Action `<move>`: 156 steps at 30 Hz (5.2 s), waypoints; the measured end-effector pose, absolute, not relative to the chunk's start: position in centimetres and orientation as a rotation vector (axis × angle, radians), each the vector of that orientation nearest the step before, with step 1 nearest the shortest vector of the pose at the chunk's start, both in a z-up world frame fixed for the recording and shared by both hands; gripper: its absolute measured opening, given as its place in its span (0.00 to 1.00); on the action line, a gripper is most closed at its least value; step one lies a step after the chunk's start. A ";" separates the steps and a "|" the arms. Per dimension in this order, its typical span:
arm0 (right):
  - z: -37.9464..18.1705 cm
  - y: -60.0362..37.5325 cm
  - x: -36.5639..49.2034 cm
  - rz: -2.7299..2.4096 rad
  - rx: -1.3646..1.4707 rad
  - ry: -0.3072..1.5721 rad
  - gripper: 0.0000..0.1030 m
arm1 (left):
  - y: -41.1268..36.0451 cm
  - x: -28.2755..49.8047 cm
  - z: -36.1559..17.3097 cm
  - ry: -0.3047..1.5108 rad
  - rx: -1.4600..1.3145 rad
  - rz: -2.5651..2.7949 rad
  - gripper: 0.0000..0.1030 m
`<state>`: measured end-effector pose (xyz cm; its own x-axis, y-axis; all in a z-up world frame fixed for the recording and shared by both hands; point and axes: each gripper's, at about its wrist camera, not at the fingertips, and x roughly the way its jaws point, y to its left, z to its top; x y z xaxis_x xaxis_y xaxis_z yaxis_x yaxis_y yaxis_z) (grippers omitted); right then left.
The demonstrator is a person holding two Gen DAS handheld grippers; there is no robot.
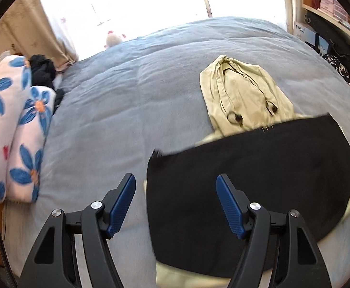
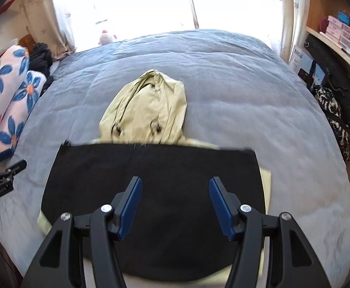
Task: Fold large clothes
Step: 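Grasp the yellow hood with the right tool and lay it onto the folded jacket, then grasp the hood with the left tool and flatten it on the bundle, then release the hood and lift both open tools away from the bundle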
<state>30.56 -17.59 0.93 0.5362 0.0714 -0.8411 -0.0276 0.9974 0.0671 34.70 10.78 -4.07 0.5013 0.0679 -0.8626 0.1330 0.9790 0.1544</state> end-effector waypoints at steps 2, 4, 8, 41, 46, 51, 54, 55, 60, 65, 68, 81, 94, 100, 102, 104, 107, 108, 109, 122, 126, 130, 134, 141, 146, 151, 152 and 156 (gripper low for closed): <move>0.5 -17.8 34.3 0.052 0.048 1.017 0.57 | 10.3 38.6 -5.0 1.070 0.209 -0.051 0.66; -0.2 -18.1 37.7 0.052 0.058 1.029 0.57 | 9.8 42.2 -6.2 1.086 0.206 -0.062 0.66; -2.6 -18.8 44.7 0.059 0.106 1.060 0.57 | 8.6 49.7 -9.4 1.112 0.200 -0.060 0.66; -6.2 -18.7 50.8 0.179 0.149 0.915 0.02 | 6.1 53.9 -11.6 0.927 0.036 -0.174 0.00; -2.3 -19.2 39.9 0.255 0.113 0.727 0.02 | 7.9 44.3 -7.7 0.837 0.006 -0.259 0.00; -4.8 -20.2 30.8 0.190 0.062 0.808 0.45 | 10.1 35.6 -8.9 0.878 0.036 -0.277 0.05; -7.0 -20.6 27.5 0.174 0.051 0.951 0.47 | 10.9 31.4 -10.5 0.956 0.068 -0.260 0.05; -7.6 -20.8 26.3 0.169 0.058 0.989 0.47 | 11.3 30.2 -10.7 0.981 0.060 -0.262 0.05; -6.7 -21.0 20.8 0.200 0.109 1.021 0.47 | 12.4 25.4 -10.2 1.050 0.056 -0.270 0.05; -3.6 -20.0 16.4 0.241 0.115 0.985 0.47 | 12.6 21.4 -6.9 1.048 0.058 -0.280 0.08; -1.3 -19.2 14.3 0.280 0.113 0.950 0.46 | 12.2 19.1 -4.6 1.031 0.075 -0.295 0.12; -7.3 -15.9 15.1 0.343 0.294 1.035 0.47 | 7.1 19.6 -10.5 1.154 -0.169 -0.434 0.16; -16.9 -15.7 21.1 0.368 0.574 1.094 0.46 | 5.7 25.2 -20.9 1.174 -0.599 -0.506 0.16; -16.9 -14.6 21.4 0.386 0.547 1.045 0.15 | 5.2 25.3 -21.6 1.130 -0.626 -0.459 0.05; -16.2 -14.6 20.5 0.411 0.582 1.013 0.14 | 5.0 24.2 -20.6 1.095 -0.598 -0.428 0.04; -16.0 -14.6 19.4 0.423 0.605 0.991 0.14 | 4.7 22.8 -19.7 1.072 -0.566 -0.405 0.03; -18.1 -14.0 18.4 0.384 0.576 1.039 0.14 | 4.0 21.0 -20.8 1.129 -0.506 -0.336 0.03; -19.2 -13.8 18.4 0.368 0.571 1.060 0.13 | 3.8 20.9 -21.7 1.151 -0.496 -0.324 0.03; -19.6 -13.8 18.3 0.365 0.579 1.062 0.13 | 3.8 20.7 -22.4 1.162 -0.502 -0.320 0.03; -12.0 -13.6 16.1 0.271 0.303 0.943 0.26 | 5.6 18.8 -16.5 1.079 -0.315 -0.170 0.23; -10.4 -13.3 17.8 0.285 0.287 0.904 0.26 | 5.0 19.7 -14.7 1.036 -0.248 -0.139 0.23; -9.3 -12.0 20.1 0.292 0.261 0.857 0.26 | 3.7 21.7 -12.5 0.972 -0.223 -0.164 0.23; -9.3 -10.7 23.2 0.272 0.226 0.831 0.26 | 2.7 24.7 -11.6 0.911 -0.239 -0.177 0.23; -14.7 -11.8 27.6 0.192 0.193 0.983 0.24 | 0.7 30.2 -16.2 1.005 -0.188 -0.156 0.22; -16.5 -16.0 26.5 0.128 0.190 0.980 0.00 | 2.1 29.7 -19.7 1.040 -0.143 -0.094 0.15; -17.1 -16.3 25.9 0.139 0.162 0.973 0.00 | 1.4 28.6 -20.0 0.993 -0.044 -0.090 0.14; -16.7 -16.0 25.9 0.124 0.149 0.980 0.00 | 1.2 28.5 -19.8 0.993 -0.026 -0.081 0.14; -14.4 -15.1 24.3 0.153 0.190 0.937 0.04 | 1.1 27.0 -17.9 0.965 -0.032 -0.069 0.16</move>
